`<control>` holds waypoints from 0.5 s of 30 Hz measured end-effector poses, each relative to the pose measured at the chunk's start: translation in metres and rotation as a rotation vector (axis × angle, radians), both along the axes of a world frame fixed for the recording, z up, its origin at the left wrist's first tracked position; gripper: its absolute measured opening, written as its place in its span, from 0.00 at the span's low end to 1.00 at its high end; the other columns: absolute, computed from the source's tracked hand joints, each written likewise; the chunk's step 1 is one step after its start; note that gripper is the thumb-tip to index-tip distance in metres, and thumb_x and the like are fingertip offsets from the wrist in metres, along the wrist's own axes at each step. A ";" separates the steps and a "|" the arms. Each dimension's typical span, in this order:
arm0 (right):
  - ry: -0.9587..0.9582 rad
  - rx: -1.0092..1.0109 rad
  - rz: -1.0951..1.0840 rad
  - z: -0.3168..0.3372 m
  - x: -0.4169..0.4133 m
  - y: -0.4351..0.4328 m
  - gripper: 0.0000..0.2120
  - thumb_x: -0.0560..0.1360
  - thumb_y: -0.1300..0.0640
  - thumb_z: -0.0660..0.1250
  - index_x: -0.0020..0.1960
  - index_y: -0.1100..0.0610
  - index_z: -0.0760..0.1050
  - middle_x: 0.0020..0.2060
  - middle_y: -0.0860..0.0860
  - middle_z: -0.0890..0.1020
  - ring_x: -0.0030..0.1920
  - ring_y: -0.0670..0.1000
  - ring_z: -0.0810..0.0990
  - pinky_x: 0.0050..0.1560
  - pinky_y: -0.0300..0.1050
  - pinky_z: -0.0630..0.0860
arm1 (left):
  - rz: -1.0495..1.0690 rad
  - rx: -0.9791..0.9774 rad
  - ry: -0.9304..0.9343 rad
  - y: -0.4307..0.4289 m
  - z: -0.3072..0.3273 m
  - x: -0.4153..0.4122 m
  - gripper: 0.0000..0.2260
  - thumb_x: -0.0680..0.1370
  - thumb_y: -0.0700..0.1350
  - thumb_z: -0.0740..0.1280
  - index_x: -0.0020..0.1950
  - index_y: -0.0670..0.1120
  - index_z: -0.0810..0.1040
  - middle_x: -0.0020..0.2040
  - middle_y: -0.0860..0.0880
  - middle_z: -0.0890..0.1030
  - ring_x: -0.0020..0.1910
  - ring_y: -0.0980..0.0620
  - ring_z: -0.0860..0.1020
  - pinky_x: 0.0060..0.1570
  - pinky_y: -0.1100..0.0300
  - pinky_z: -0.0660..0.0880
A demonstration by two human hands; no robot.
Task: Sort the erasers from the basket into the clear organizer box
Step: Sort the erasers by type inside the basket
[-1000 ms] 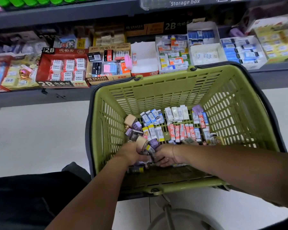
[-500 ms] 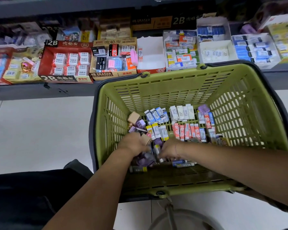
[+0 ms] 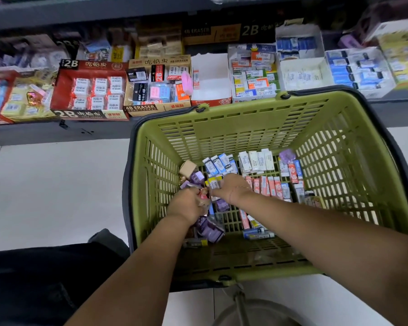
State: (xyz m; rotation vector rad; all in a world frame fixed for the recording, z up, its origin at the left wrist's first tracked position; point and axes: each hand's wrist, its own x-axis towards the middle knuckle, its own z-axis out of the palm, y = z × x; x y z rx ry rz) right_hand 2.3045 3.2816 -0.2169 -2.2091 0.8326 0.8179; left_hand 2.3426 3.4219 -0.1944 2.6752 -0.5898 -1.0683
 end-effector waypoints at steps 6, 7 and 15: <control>0.010 0.032 0.087 0.005 0.002 -0.002 0.20 0.76 0.50 0.67 0.31 0.59 0.67 0.29 0.55 0.73 0.39 0.54 0.77 0.38 0.40 0.71 | 0.037 0.202 -0.113 -0.002 0.012 0.013 0.18 0.76 0.39 0.70 0.64 0.43 0.72 0.60 0.43 0.78 0.59 0.46 0.78 0.57 0.56 0.74; -0.004 0.066 0.086 0.007 0.000 -0.004 0.17 0.76 0.51 0.66 0.33 0.60 0.70 0.33 0.57 0.78 0.42 0.56 0.79 0.43 0.42 0.75 | 0.006 0.244 -0.129 -0.002 0.013 0.015 0.17 0.76 0.38 0.69 0.64 0.42 0.73 0.60 0.43 0.78 0.59 0.46 0.78 0.56 0.56 0.74; 0.195 0.351 0.285 0.020 -0.041 -0.039 0.13 0.77 0.60 0.66 0.61 0.61 0.77 0.61 0.57 0.77 0.54 0.52 0.78 0.52 0.44 0.76 | -0.077 0.367 -0.216 -0.009 0.027 0.007 0.19 0.79 0.34 0.61 0.69 0.40 0.67 0.71 0.40 0.61 0.61 0.45 0.76 0.54 0.55 0.75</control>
